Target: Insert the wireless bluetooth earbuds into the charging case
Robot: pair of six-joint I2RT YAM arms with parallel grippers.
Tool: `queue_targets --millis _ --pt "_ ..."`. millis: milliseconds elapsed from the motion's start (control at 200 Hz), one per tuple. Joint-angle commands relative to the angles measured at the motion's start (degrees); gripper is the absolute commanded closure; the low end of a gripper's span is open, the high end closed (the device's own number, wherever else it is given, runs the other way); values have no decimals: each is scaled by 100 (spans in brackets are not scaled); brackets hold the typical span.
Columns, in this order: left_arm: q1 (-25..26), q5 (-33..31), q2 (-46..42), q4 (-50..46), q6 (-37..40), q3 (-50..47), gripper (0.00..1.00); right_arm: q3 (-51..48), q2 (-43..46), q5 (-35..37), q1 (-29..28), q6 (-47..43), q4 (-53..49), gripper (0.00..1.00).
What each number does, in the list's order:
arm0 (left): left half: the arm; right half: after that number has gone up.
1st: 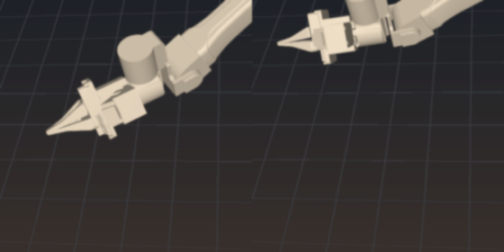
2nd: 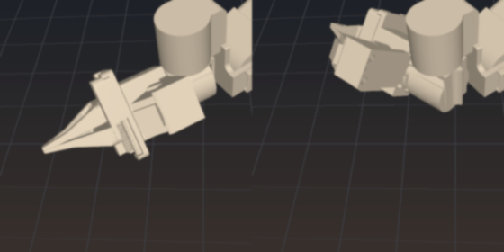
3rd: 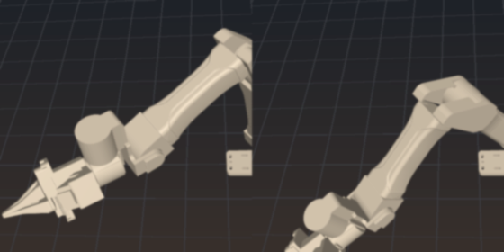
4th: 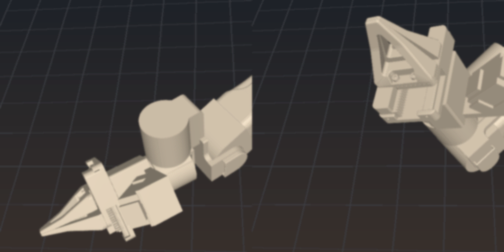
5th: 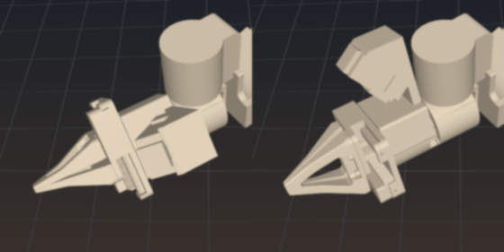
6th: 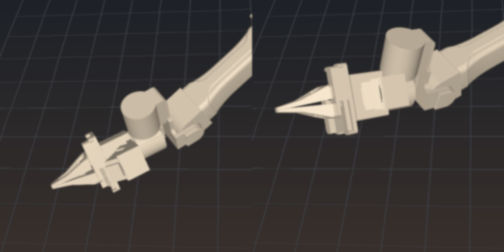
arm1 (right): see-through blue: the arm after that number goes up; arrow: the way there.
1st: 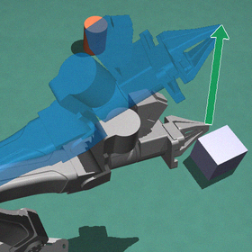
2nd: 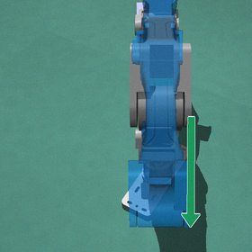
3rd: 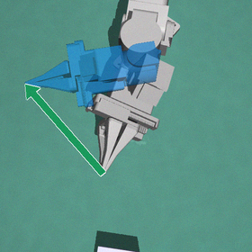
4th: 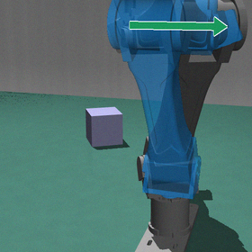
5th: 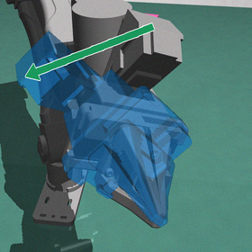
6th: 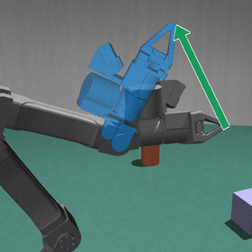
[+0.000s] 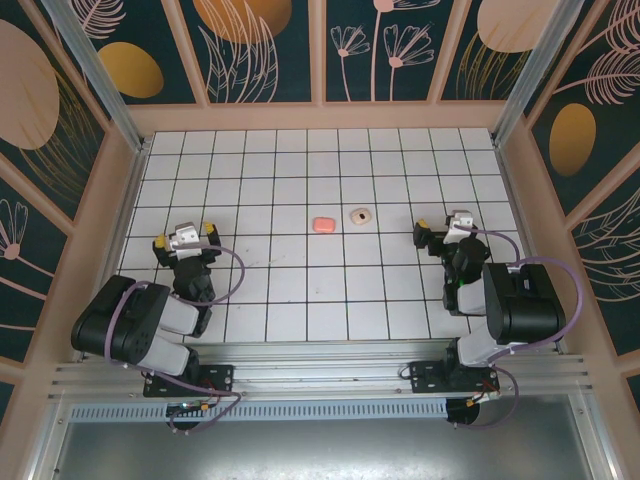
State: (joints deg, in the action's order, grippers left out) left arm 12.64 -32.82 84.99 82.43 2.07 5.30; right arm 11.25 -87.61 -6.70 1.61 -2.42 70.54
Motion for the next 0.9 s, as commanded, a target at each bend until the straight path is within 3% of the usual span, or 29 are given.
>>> queue_targets --millis 0,70,130,230,510,631,896 --pt "-597 1191 -66 212 -352 110 1 105 -32 -316 131 108 274 1" --pt "-880 1793 399 412 -469 324 1 141 -54 -587 261 162 225 1" --pt "-1007 2285 132 -925 -456 746 1 143 -53 -626 281 172 226 1" --pt "-1356 2982 208 -1020 -689 845 1 144 -54 -631 280 179 220 1" --pt "-1354 2954 207 -963 -669 816 1 150 -60 -618 282 184 215 1" --pt "-1354 2944 203 -949 -675 821 1 260 -63 436 53 288 3 1" --pt "-1353 2945 204 -957 -668 823 1 271 -62 415 79 314 -5 1"
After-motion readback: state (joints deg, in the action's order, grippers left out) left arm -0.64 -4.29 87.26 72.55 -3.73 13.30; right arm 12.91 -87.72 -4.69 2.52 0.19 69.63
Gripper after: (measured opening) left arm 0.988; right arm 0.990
